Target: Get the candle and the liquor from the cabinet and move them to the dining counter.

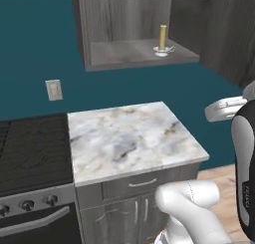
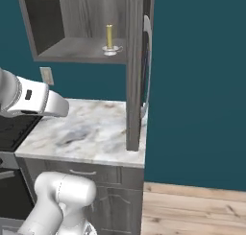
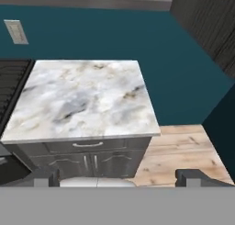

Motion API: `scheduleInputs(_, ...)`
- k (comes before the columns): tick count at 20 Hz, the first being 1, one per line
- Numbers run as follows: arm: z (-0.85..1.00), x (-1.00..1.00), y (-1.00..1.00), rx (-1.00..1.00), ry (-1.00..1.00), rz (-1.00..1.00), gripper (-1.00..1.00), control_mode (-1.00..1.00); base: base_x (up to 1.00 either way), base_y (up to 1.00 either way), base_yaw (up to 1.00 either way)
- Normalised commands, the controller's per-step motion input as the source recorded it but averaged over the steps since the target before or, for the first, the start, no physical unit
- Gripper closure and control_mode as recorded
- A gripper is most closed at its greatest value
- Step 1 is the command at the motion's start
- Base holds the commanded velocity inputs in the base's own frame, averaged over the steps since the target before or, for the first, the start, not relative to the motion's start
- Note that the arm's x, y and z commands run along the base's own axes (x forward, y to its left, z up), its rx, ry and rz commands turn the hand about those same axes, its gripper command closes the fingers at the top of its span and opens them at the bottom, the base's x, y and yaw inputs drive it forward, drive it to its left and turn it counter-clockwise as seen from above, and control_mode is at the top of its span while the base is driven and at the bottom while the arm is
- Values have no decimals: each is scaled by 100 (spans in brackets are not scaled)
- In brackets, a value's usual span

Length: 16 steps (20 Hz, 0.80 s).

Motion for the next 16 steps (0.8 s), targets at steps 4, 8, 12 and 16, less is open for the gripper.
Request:
scheduleInputs(4, 0, 0, 0, 0, 0, 0, -100, 100, 51, -6, 12)
scheduleInputs(8, 0, 0, 0, 0, 0, 0, -100, 100, 56, -1, 10)
scheduleInputs(12, 0, 0, 0, 0, 0, 0, -100, 100, 48, 0, 6)
scheduleInputs(16, 0, 0, 0, 0, 0, 0, -100, 100, 44, 0, 3)
